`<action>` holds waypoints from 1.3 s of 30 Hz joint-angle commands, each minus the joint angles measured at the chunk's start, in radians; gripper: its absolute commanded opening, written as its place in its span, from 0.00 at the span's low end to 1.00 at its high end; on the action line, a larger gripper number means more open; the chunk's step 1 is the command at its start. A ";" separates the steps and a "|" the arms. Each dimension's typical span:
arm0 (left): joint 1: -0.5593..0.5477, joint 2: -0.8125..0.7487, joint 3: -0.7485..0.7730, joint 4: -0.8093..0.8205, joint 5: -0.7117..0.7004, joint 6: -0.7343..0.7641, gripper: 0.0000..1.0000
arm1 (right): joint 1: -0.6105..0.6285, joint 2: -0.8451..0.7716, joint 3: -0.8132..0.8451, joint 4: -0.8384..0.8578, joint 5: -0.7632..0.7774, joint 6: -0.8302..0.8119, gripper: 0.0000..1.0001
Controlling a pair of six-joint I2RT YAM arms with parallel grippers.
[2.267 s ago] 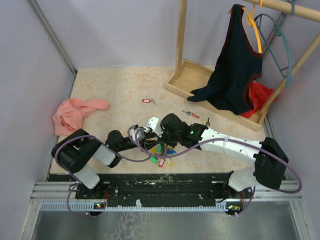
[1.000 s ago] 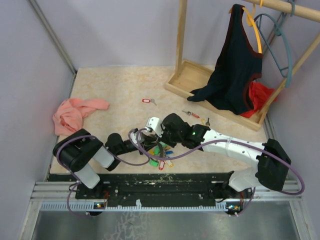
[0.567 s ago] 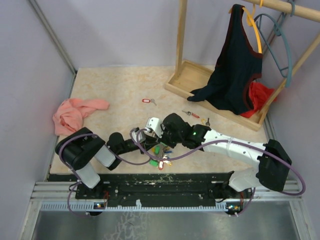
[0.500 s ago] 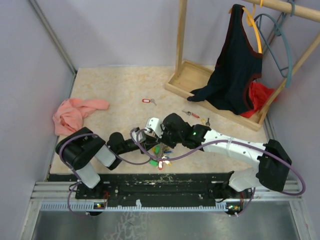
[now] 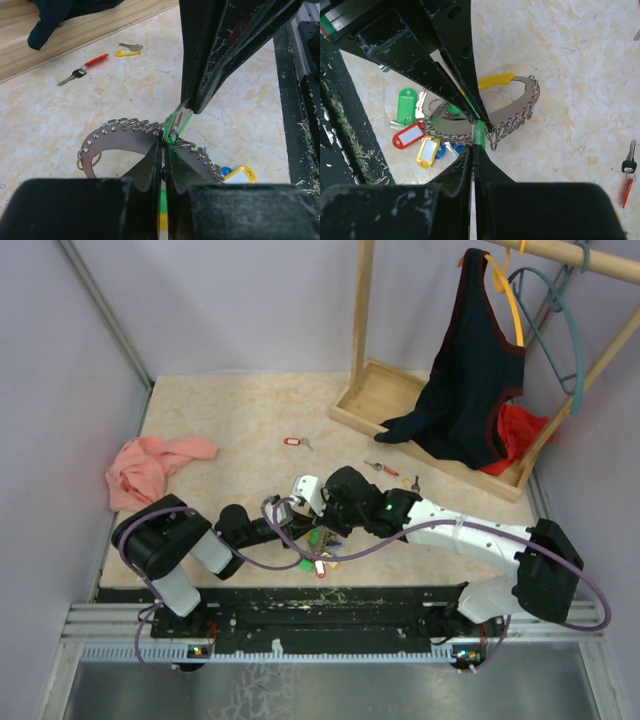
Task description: Put the keys on the keyring
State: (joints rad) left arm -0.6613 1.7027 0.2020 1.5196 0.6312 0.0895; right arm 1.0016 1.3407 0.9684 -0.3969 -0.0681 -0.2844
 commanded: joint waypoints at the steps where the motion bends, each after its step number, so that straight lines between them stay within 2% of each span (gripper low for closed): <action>1: -0.005 -0.006 0.013 0.271 -0.013 0.001 0.03 | 0.014 -0.042 0.004 0.043 -0.003 0.019 0.00; 6: -0.006 -0.026 -0.003 0.271 -0.020 0.014 0.00 | 0.011 -0.055 -0.010 0.001 0.107 0.045 0.00; 10: -0.006 -0.038 -0.017 0.271 -0.024 0.012 0.00 | 0.006 -0.061 -0.024 -0.030 0.133 0.064 0.00; 13: -0.006 -0.041 -0.019 0.271 -0.025 0.008 0.00 | 0.006 -0.061 -0.036 -0.024 0.096 0.068 0.06; 19: -0.006 -0.050 -0.014 0.271 -0.016 -0.009 0.00 | 0.006 -0.053 -0.051 0.027 0.090 0.059 0.25; 23: -0.006 -0.054 -0.018 0.271 -0.015 -0.010 0.00 | 0.006 -0.052 -0.051 0.060 0.087 0.036 0.32; 32: -0.006 -0.059 -0.026 0.271 -0.007 -0.007 0.00 | -0.004 -0.040 -0.036 0.116 0.066 0.024 0.36; 39: -0.006 -0.057 -0.020 0.271 0.005 -0.002 0.00 | -0.054 -0.022 -0.030 0.162 -0.046 0.034 0.36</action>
State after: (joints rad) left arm -0.6613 1.6657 0.1841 1.5196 0.6147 0.0868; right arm 0.9718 1.3155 0.9096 -0.3149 -0.0502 -0.2520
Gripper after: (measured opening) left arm 0.006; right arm 0.364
